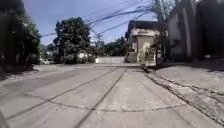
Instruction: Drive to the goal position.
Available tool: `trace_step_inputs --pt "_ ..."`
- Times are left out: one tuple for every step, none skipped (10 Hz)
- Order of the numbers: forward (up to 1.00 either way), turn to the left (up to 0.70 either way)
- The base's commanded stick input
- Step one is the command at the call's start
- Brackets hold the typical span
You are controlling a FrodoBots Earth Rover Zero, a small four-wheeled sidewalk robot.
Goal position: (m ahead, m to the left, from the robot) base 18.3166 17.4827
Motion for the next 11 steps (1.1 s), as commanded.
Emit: trace_step_inputs --pt "1.0 0.0" --pt "1.0 0.0" --pt "1.0 0.0" --pt "1.0 0.0" --pt "1.0 0.0" --pt "1.0 -0.04" --pt "1.0 -0.13" --pt "1.0 -0.13" --pt "1.0 -0.19" --pt "1.0 -0.27" --pt "1.0 -0.34"
